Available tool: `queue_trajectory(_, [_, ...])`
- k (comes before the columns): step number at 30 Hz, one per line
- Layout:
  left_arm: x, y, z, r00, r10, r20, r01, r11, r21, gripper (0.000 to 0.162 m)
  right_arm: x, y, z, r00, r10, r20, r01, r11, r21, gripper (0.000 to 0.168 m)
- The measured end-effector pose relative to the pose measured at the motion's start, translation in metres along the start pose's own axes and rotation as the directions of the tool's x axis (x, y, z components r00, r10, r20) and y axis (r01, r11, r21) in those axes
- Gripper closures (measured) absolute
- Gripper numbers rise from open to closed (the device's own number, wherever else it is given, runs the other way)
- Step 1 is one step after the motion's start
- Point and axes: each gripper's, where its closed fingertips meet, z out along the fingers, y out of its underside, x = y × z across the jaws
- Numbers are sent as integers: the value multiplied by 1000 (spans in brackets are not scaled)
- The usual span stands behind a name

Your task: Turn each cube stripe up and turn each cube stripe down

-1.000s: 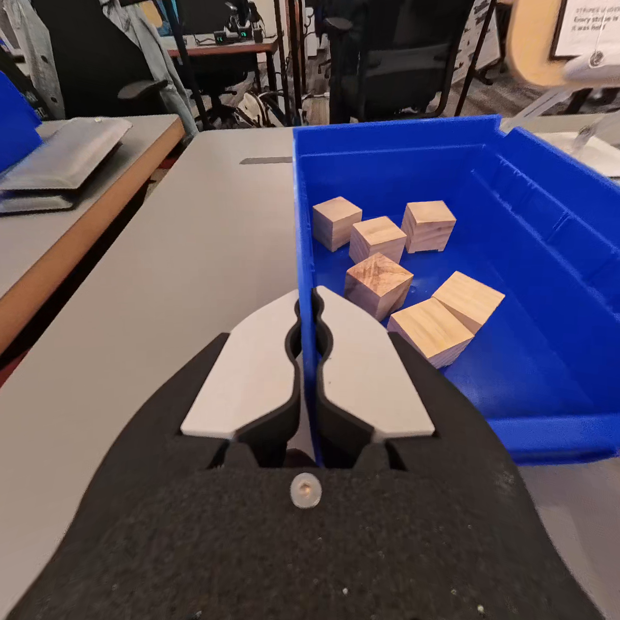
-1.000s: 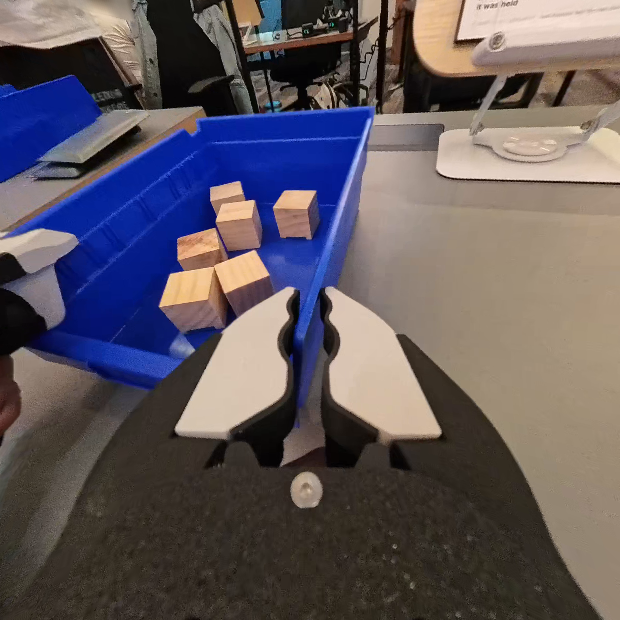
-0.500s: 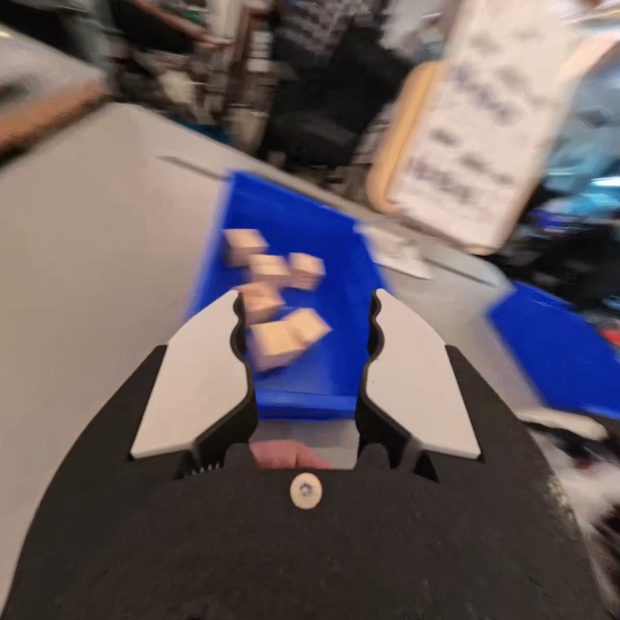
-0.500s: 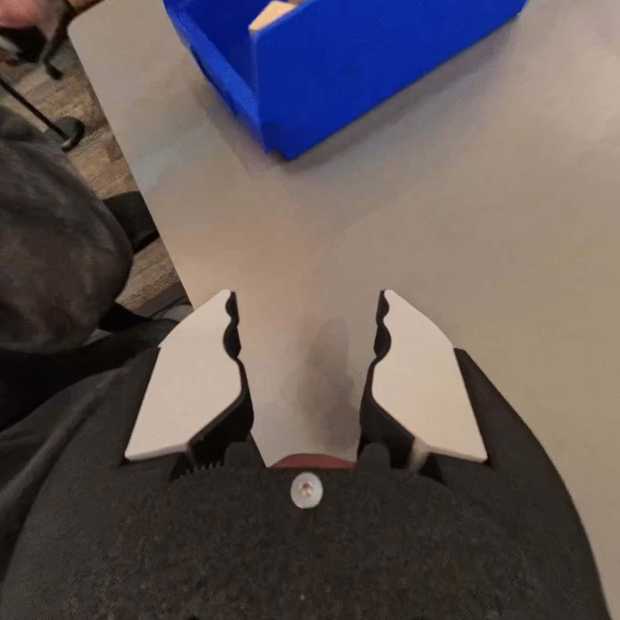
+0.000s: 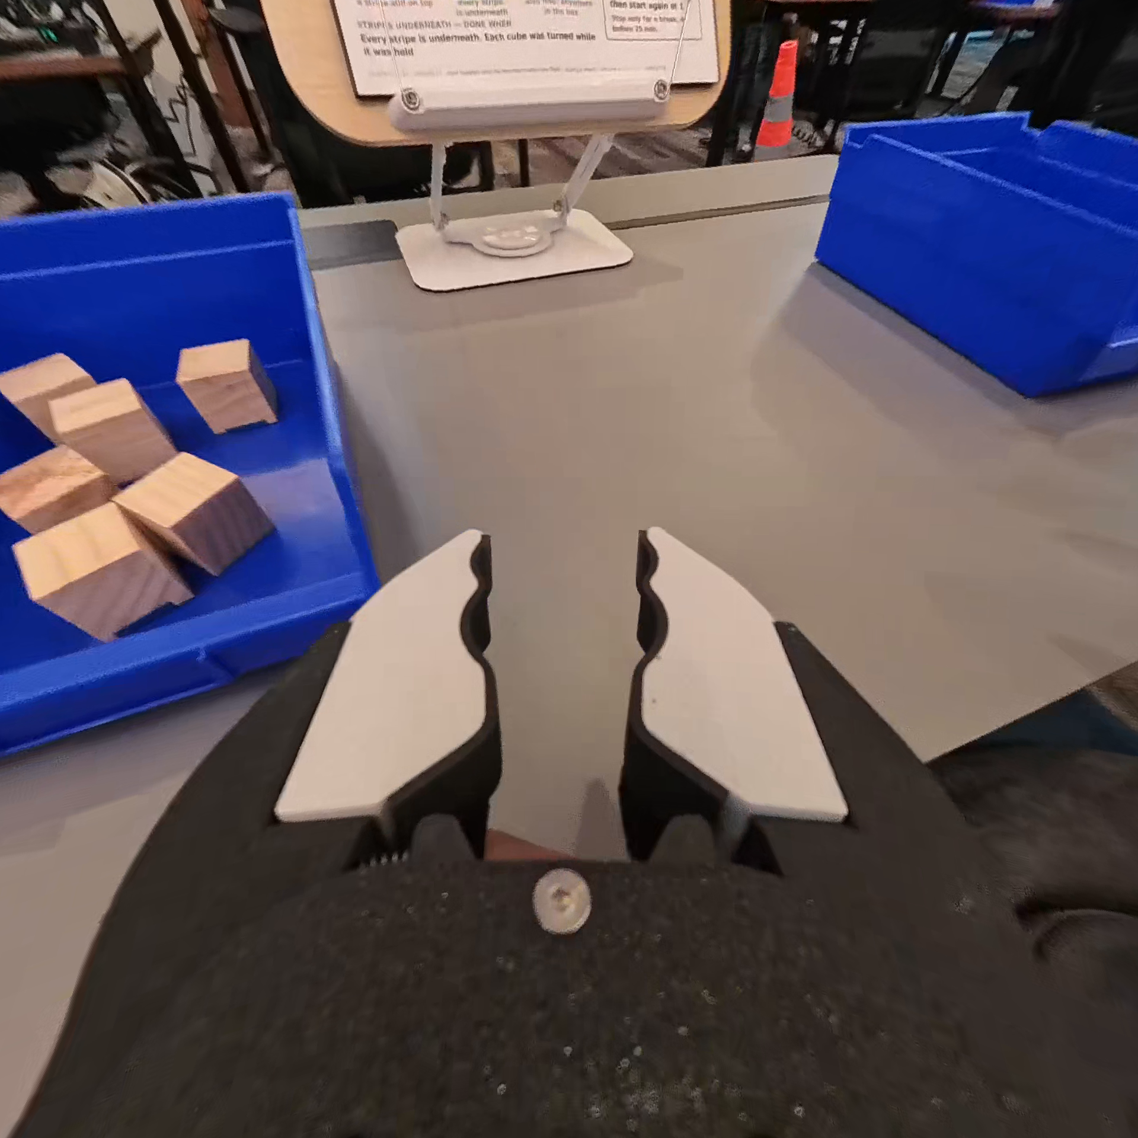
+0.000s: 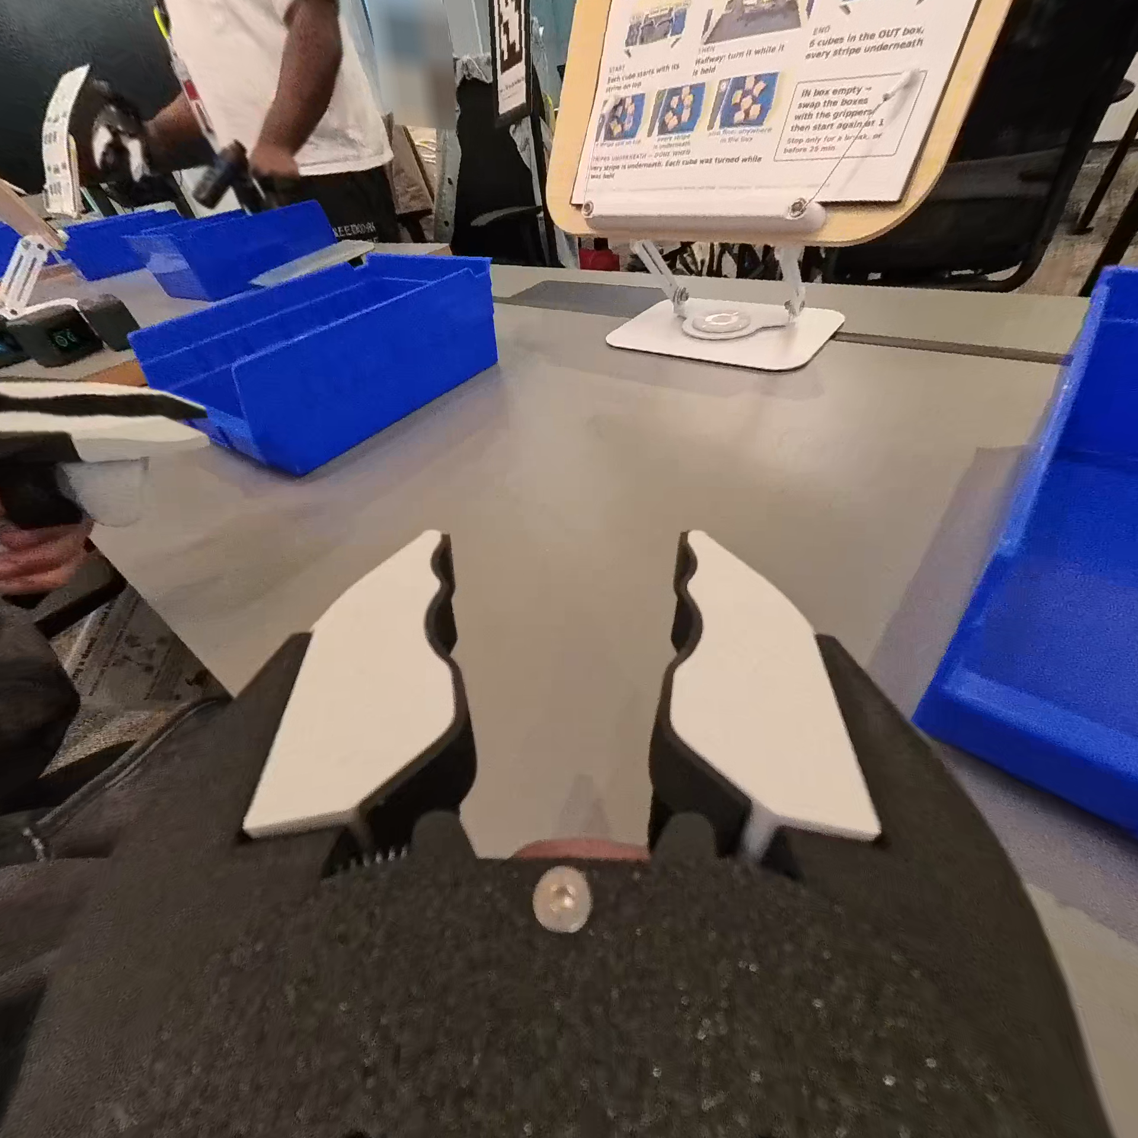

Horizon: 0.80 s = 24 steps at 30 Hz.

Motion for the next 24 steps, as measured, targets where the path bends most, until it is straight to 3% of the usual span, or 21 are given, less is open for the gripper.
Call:
queue_trajectory(4, [3,4,0,996,-62,-63,61,998,-28,117,15,14,3,995,-69,-66,65,996,-59,103])
queue_trajectory(8, [7,9,0,983,-115,-140,106,992,-68,115,15,24,6,999,39,-22,-40,996,-76,104])
queue_trajectory(12, [14,10,-11,967,-14,-255,-20,991,-133,111,9,24,8,985,165,42,-161,984,-75,106])
queue_trajectory(15, [-14,-21,-31,946,49,-320,-94,987,-127,113,7,18,8,979,191,69,-187,981,-57,107])
queue_trajectory(19, [-94,-31,-6,915,285,-287,-372,870,-323,104,0,22,8,979,182,89,-175,981,-81,107])
queue_trajectory(24, [-156,-5,61,857,384,-343,-515,637,-573,103,-9,21,9,980,165,112,-155,984,-93,109])
